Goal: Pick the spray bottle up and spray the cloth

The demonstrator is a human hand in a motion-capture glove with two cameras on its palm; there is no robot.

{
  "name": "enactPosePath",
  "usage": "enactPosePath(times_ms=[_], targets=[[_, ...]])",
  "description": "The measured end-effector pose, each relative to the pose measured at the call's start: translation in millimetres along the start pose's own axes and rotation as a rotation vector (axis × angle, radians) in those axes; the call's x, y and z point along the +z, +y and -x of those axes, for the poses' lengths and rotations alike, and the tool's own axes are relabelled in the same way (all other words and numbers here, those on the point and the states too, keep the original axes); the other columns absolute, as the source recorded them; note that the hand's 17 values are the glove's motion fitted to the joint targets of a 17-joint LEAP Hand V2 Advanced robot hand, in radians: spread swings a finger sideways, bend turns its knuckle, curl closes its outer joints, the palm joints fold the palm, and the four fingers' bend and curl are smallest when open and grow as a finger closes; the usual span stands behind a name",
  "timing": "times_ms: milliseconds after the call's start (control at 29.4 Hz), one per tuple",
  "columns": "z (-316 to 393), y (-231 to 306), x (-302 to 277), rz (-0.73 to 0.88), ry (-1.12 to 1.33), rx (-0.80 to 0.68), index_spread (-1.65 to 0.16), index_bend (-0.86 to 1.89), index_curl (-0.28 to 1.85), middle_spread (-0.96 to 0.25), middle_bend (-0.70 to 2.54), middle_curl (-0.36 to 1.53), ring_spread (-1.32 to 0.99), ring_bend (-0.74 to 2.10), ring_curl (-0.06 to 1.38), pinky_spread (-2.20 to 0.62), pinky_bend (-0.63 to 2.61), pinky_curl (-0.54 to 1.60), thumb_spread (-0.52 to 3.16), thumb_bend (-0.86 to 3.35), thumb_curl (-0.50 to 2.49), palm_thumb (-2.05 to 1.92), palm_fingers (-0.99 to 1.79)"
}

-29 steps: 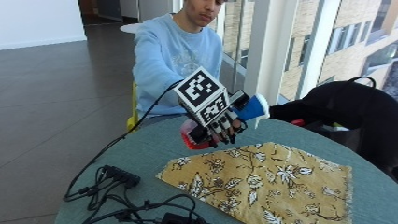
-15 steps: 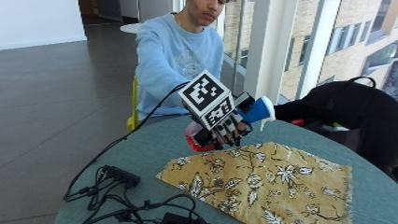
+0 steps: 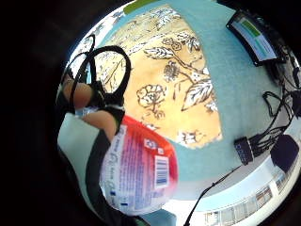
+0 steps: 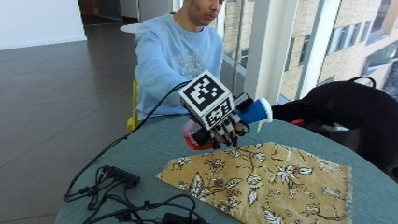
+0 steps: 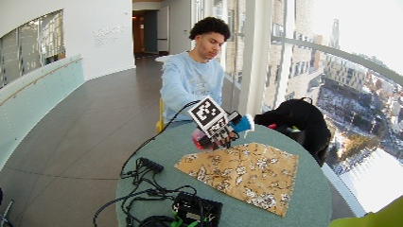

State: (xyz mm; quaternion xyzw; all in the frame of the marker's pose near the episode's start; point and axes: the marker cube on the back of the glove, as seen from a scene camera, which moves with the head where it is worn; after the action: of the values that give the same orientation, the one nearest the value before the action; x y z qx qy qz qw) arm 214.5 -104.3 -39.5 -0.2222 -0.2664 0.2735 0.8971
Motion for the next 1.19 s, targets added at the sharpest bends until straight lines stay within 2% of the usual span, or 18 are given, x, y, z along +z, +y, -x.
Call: enactPosePath(times_ms=[647,749,988,1192], targets=[[1,-2,4,-0.025,-0.053,-0.030,-0.21,0.12,0.30,-0.12,0.34,0.50,-0.08,0.55,0.41,0.11,0.27,0.37,0.63,-0.03,0.69,0.95,1.12],[15,4,11,-0.043,-0.091,-0.105,-0.21,0.12,0.30,-0.12,0.34,0.50,-0.08,0.55,0.41,0.11,0.27,0.37,0.63,-0.03,0.69,0.95,1.12],[79,30,41,-0.125,-0.213,-0.389,-0.21,0.11,0.30,-0.12,0.35,0.50,-0.08,0.55,0.41,0.11,0.27,0.37,0.63,-0.03,0.69,0.95,1.12],[142,42,89,-0.146,-0.384,-0.617,-0.21,0.11,0.30,-0.12,0.35,0.50,-0.08,0.55,0.41,0.11,0.27,0.37,0.63,-0.03,0.70,0.95,1.11]])
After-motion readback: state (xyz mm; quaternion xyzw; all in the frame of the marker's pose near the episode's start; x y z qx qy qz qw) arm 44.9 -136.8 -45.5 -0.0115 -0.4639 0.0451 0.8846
